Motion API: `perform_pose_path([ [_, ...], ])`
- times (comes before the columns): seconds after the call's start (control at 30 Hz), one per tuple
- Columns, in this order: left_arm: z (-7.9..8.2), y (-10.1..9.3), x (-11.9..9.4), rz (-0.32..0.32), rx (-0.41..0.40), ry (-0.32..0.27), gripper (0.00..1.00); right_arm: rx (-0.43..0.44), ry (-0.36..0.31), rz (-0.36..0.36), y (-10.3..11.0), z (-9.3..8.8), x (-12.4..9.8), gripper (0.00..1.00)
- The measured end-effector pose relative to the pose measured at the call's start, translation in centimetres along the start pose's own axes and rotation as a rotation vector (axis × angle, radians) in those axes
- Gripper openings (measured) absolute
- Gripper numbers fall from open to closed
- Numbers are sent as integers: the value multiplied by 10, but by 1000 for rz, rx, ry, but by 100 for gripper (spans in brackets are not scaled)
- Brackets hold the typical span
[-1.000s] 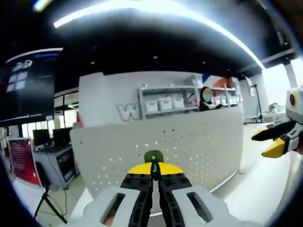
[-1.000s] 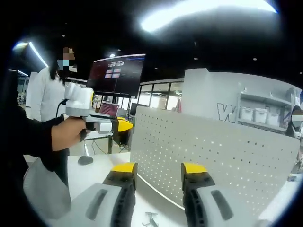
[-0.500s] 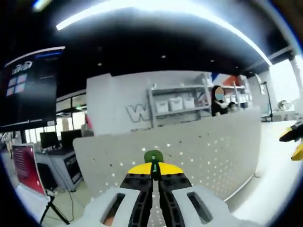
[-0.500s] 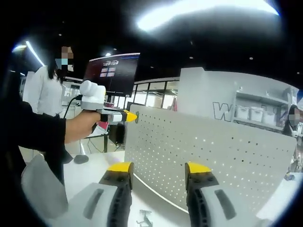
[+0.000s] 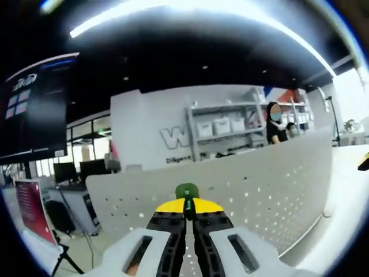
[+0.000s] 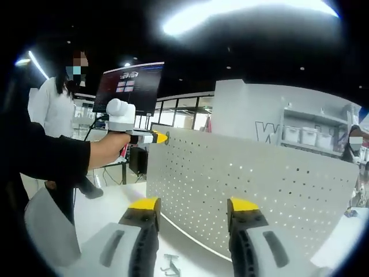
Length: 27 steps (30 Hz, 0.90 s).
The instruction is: Insert the hook assembly into the mounting plate slot until the hook locks in place.
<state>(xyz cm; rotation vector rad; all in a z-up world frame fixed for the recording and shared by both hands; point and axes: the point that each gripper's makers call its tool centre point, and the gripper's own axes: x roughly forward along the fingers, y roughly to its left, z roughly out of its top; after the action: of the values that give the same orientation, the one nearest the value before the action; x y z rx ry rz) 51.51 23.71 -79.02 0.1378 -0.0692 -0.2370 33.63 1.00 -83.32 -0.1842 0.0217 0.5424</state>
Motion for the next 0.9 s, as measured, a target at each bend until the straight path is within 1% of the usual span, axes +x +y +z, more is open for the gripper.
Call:
perform_pose_path([
  [0.1,-4,5,3,9,3,6,2,0,3,-2,-1,0,2,45],
  [0.27,-5,9,8,15,8,6,2,-2,6,2,-1,0,5,45],
  [0.4,-8,14,11,22,-2,8,2,-5,10,5,0,0,7,45],
  [0.63,-12,15,15,16,-4,13,2,-7,19,3,-1,-1,9,45],
  [0.9,-13,15,16,11,-13,2,2,-13,26,-3,0,1,9,45],
])
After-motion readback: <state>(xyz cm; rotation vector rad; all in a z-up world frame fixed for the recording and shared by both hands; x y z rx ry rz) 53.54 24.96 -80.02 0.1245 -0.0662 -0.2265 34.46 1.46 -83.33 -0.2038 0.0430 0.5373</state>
